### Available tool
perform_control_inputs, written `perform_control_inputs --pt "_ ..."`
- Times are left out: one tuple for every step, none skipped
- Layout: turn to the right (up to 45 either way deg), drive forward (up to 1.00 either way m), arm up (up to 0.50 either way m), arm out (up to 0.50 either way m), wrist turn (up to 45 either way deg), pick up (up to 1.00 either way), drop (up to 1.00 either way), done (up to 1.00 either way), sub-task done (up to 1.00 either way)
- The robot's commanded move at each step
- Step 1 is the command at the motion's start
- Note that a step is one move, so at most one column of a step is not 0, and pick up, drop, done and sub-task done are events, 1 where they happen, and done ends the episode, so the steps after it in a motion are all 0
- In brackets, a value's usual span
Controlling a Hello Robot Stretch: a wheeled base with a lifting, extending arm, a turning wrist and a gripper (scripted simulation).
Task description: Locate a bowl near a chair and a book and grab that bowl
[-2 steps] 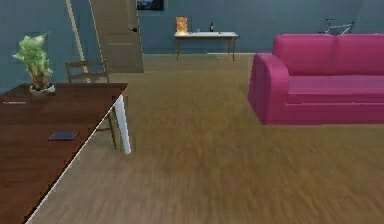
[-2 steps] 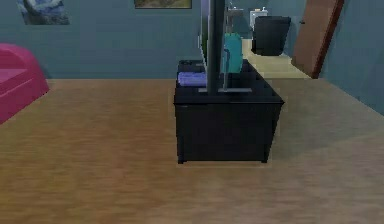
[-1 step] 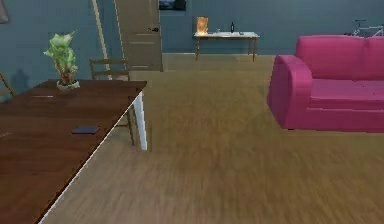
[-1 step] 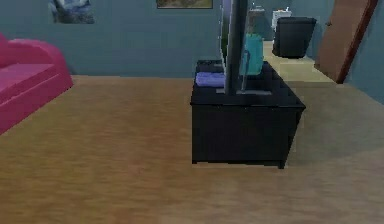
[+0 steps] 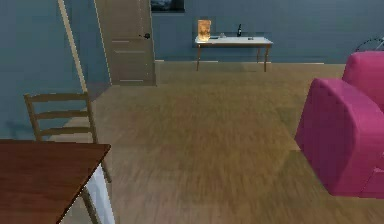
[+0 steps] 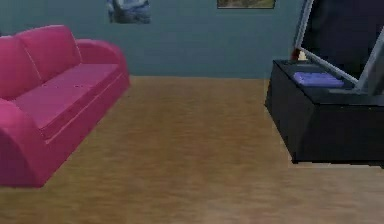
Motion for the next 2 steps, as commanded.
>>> perform_control_inputs --pt "-3.0 0.0 0.0 0.0 0.0 0.0 0.0 0.0 0.0" --pt "0.0 1.0 0.0 0.0 0.0 0.0 0.0 0.0 0.0"
